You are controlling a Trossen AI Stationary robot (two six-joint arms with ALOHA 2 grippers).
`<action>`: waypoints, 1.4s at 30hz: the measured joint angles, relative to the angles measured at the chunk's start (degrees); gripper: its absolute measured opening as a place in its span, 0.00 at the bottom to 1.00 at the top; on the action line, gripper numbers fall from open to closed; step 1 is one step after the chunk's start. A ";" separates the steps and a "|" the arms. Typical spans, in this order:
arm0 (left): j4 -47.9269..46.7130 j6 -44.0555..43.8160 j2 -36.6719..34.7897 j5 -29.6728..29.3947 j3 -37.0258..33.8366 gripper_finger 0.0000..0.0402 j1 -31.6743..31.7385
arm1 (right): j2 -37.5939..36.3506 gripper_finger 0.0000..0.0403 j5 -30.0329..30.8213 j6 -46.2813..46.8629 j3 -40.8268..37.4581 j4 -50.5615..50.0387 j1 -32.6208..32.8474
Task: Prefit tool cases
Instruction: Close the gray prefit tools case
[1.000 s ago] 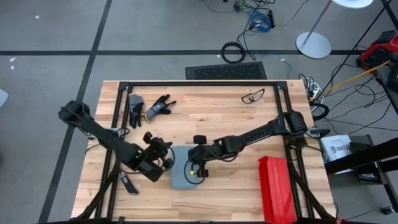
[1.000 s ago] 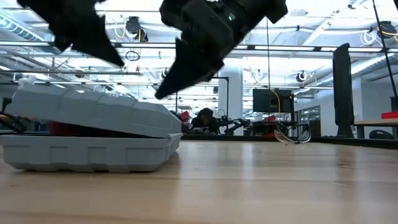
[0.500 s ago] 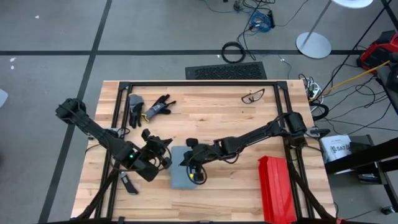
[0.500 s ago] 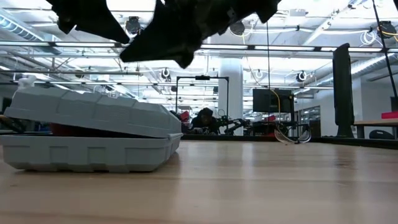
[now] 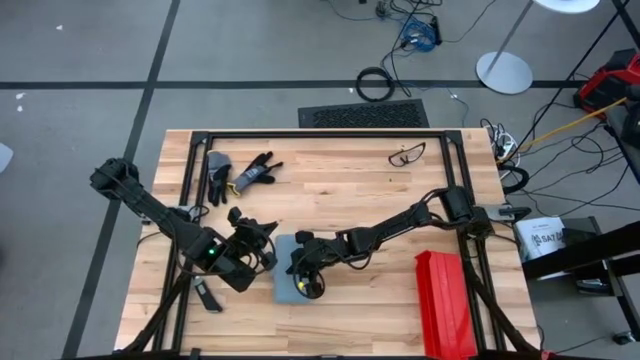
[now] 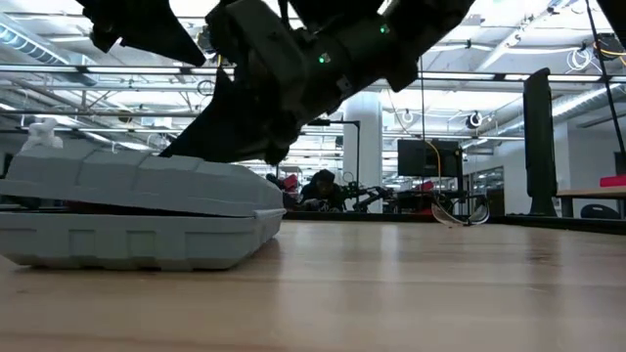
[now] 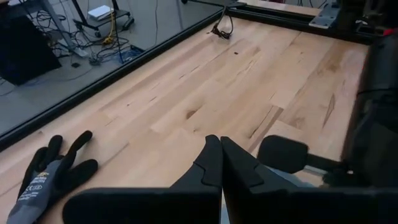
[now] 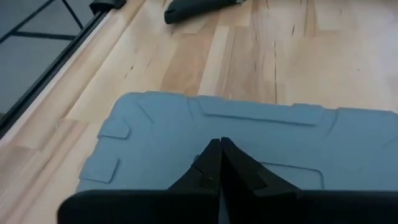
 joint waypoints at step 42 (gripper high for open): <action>1.88 -0.09 0.04 -6.23 2.23 0.00 -1.69 | 2.03 0.00 6.60 -3.15 -0.22 0.12 12.40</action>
